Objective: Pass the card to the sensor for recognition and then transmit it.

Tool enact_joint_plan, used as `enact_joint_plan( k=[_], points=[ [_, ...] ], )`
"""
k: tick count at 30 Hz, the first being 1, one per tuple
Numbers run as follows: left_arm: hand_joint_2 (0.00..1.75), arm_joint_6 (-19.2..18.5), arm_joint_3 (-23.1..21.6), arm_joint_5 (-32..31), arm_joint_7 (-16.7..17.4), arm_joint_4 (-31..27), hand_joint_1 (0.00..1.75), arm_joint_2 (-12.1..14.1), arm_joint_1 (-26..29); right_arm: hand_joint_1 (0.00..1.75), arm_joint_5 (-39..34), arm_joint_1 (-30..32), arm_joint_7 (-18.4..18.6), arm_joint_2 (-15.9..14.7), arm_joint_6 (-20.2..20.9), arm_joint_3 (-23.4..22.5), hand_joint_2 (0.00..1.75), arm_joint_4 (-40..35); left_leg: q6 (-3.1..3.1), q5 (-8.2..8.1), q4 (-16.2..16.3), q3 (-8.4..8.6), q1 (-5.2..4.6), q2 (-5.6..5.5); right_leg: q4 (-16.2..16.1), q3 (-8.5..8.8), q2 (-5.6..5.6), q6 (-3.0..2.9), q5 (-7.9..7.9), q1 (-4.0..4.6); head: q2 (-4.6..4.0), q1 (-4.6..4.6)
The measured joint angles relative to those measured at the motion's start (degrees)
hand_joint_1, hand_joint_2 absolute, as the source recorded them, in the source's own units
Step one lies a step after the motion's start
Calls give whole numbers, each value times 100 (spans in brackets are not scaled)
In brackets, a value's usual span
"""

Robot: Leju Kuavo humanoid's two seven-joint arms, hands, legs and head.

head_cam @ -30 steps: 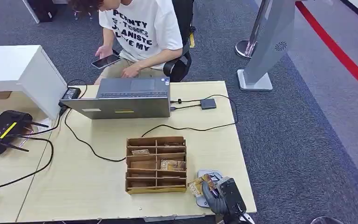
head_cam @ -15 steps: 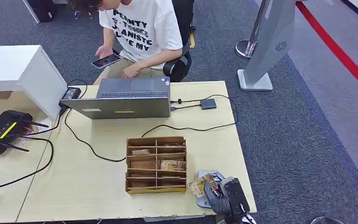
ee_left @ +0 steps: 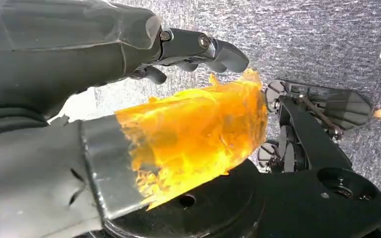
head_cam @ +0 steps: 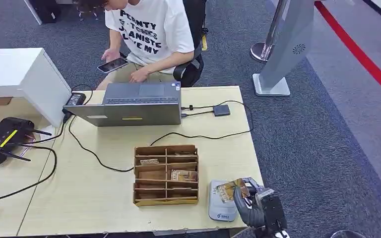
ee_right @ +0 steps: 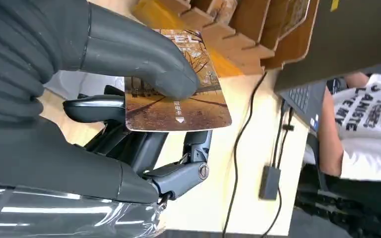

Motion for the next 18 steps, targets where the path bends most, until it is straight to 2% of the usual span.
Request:
enact_joint_plan(
  k=[10, 18],
  points=[
    [0, 2, 2, -22, 0, 0, 0, 2, 0, 175, -13, 114, 92, -31, -87, -166, 175, -54, 0, 0, 0, 0, 0, 0, 0, 0, 0, 0, 0, 0, 0, 2],
    [0, -15, 2, -76, 28, 0, 0, 0, 0, 175, -256, 125, 190, -28, -22, -286, 175, 326, 0, 0, 0, 0, 0, 0, 0, 0, 0, 0, 0, 0, 0, 0]
  ],
)
